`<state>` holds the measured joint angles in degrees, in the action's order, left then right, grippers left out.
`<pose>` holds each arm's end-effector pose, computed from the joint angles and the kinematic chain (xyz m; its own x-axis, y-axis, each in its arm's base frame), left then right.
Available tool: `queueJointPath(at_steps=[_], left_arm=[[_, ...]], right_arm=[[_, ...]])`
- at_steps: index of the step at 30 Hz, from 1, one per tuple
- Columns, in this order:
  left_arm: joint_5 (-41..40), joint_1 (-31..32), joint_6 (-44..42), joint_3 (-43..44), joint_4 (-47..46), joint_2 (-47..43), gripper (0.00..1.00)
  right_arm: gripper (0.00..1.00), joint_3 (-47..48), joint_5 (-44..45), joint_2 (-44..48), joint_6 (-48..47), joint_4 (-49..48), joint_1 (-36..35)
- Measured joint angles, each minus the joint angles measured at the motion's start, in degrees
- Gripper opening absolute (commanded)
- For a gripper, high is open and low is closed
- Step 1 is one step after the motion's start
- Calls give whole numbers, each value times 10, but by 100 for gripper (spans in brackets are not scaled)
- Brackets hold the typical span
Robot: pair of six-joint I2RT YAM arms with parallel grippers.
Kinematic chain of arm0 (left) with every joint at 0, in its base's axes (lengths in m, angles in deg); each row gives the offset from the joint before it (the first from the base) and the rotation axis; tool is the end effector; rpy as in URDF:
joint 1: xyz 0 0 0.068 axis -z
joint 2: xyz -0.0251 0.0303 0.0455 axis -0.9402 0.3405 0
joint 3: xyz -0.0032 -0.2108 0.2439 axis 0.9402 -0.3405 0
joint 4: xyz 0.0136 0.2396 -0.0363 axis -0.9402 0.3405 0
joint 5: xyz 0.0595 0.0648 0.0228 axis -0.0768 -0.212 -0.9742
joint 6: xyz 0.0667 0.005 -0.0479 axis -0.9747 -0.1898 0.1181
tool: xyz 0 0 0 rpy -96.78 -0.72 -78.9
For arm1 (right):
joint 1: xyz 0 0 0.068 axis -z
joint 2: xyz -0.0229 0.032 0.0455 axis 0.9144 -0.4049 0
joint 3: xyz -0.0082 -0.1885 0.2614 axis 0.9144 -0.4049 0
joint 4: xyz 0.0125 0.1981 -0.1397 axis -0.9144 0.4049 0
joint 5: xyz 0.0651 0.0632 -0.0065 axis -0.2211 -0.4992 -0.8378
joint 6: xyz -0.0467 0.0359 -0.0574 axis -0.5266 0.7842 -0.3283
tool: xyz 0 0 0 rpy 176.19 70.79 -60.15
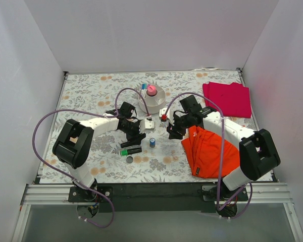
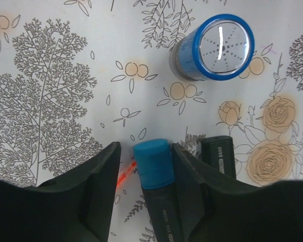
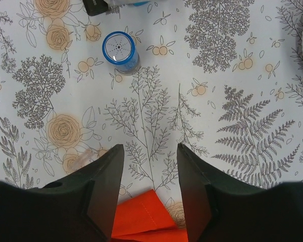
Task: Sort the stationery into containers
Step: Pick up the pen from the center of the board.
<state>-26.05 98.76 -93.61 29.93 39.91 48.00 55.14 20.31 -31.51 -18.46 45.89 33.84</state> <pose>0.2615 -0.1866 0.1919 -0.6695 0.5996 -0.4384 0.7426 0.5279 -0.4121 0.2412 0.1981 0.2644 0.0033 -0.6970 -0.7170 -0.9933 0.0807 -0.0830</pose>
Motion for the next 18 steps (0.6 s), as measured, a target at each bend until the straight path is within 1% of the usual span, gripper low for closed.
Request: queueJointPath(at_steps=[1, 2, 3, 6, 9, 14, 18], left_arm=[[-2, 0, 0, 0, -3, 0, 38], [-3, 0, 2, 0, -5, 1, 28], [-4, 0, 4, 1, -7, 2, 24], [-4, 0, 11, 9, 0, 7, 16], [7, 0, 15, 40, 36, 27, 8], [36, 0, 25, 92, 103, 48, 5], [63, -1, 42, 163, 153, 47, 3]], right_arm=[[55, 0, 0, 0, 1, 0, 1], [55, 0, 0, 0, 1, 0, 2], [54, 0, 0, 0, 2, -1, 3], [54, 0, 0, 0, 5, -2, 7], [54, 3, 1, -2, 8, -1, 11], [54, 39, 9, -9, 10, 4, 28], [54, 77, 13, -10, 11, 14, 47]])
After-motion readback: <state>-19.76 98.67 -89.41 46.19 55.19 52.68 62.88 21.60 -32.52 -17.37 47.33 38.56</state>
